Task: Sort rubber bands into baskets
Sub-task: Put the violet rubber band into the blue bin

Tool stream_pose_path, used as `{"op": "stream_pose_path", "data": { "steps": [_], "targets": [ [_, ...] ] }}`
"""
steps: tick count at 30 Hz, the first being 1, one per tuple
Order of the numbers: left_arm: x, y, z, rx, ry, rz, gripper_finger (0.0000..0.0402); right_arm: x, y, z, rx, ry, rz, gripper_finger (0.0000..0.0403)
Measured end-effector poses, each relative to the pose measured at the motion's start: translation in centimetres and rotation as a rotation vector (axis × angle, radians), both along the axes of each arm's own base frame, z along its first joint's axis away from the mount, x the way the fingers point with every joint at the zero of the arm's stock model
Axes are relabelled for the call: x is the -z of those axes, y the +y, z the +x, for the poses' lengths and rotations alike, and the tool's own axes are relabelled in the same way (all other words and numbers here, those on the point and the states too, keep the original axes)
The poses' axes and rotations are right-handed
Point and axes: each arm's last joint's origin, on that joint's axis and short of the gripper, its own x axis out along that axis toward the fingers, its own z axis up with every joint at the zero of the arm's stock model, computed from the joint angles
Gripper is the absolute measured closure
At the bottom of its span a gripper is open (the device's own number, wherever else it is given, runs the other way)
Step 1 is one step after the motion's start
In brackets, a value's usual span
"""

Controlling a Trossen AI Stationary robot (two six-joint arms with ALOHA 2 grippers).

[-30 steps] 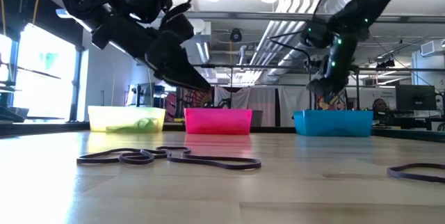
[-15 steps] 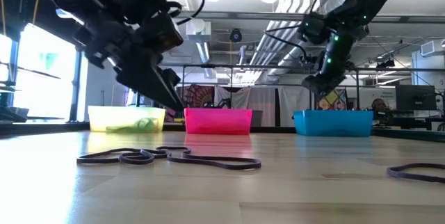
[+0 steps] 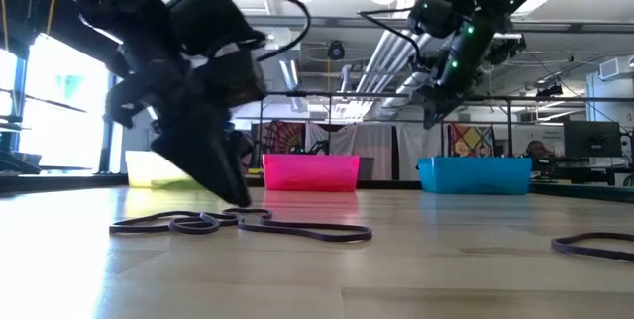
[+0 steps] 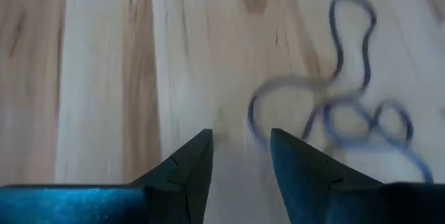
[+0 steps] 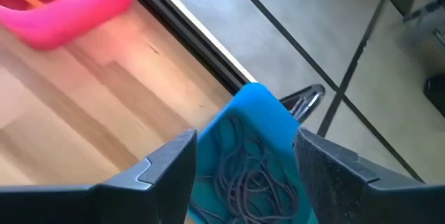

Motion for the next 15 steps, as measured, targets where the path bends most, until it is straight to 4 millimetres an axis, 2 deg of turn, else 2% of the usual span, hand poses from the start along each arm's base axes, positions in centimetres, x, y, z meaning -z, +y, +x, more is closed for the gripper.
{"op": "stream_pose_path", "data": {
  "steps": [9,15],
  "targets": [
    [-0.2,-0.9,2.2,-0.004,0.067,0.04,0.0272,-0.1,1.0,0.6,-0.024,-0.013,0.005,0.0176],
    [-0.3,-1.5,2.1,0.041,0.074,0.144,0.0316,-0.1,1.1,0.6,-0.021,-0.008,-0.002,0.0176]
  ]
}}
